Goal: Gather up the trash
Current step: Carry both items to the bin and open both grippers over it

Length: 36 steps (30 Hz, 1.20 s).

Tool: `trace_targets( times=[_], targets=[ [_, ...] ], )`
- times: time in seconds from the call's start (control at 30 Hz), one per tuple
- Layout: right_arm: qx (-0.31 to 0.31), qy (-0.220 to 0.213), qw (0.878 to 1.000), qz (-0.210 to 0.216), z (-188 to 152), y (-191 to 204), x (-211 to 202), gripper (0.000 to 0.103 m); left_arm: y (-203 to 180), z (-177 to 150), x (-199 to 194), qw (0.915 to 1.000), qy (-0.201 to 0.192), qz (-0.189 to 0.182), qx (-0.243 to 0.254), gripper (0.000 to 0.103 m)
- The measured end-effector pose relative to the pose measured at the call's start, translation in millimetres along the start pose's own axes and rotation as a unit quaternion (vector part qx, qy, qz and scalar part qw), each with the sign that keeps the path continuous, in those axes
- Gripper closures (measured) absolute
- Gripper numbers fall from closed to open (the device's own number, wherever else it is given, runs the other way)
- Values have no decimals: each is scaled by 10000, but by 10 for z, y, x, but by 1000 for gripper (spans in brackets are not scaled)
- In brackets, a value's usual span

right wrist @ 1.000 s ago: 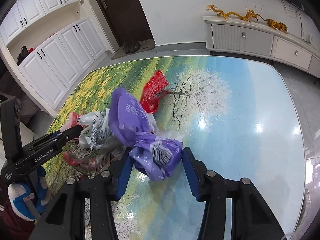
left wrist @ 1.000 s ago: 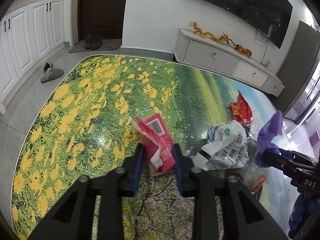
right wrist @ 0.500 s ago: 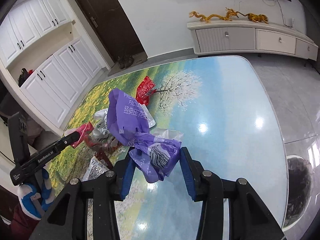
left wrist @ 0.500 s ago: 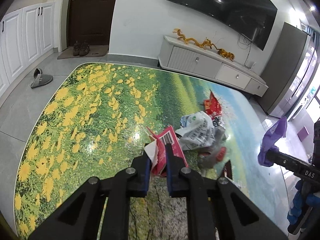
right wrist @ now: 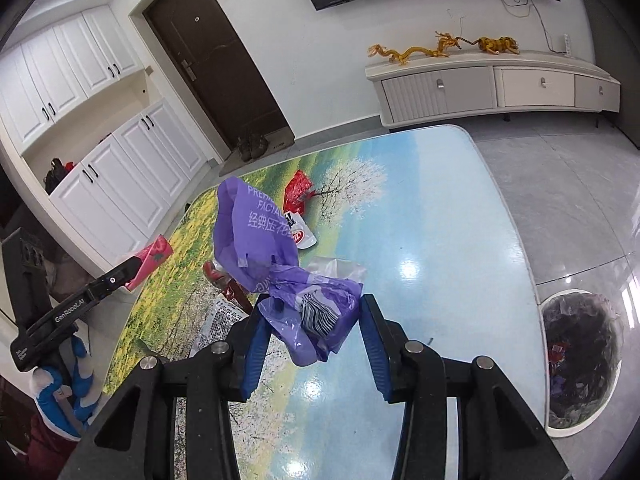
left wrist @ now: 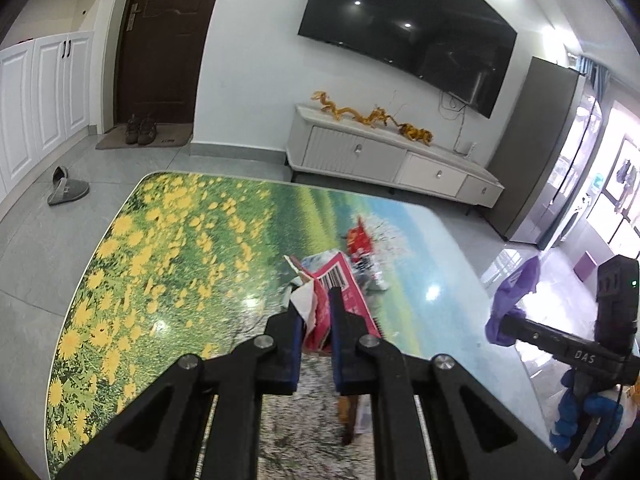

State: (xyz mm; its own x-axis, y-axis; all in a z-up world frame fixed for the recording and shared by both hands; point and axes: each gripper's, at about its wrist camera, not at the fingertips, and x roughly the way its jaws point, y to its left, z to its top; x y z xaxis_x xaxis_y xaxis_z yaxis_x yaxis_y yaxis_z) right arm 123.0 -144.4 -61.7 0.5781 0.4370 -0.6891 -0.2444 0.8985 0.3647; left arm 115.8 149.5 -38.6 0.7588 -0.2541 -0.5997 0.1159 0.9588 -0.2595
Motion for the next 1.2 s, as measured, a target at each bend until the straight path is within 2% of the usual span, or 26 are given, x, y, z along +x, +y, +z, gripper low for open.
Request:
trace_targets(
  times=[0.23,0.5,0.63,0.8,0.93,1.03,1.2],
  targets=[
    [322,-353,9988,-89,-51,-301,-361,62,-553,154,-80,9982,-118,-432,399,92],
    [935,-762,9911,-558,-155,-970,-842,62,-1540,212,126,9886,62,-1117,1011,93],
    [1318,-876,9837,-851,-228,-1381,-1021,62,-2141,141,366,9782,312,-1447,1458,93],
    [1778,-846,9734,-1172,-351,-1892,-1114,62,-2909,-65,800,9595,776,-1771,2047,92],
    [2113,-697,9657,-1335,-492,-2210,-1062,62,-3404,-291,1158,9445,1147,-1888,2431,92],
    [2369,-538,9594,-1433,-566,-2452,-964,62,-3665,-488,1441,9353,1434,-1917,2605,92],
    [2708,-279,9498,-1542,-708,-2846,-796,60,-3882,-702,1893,9253,1914,-1865,2689,92]
  ],
)
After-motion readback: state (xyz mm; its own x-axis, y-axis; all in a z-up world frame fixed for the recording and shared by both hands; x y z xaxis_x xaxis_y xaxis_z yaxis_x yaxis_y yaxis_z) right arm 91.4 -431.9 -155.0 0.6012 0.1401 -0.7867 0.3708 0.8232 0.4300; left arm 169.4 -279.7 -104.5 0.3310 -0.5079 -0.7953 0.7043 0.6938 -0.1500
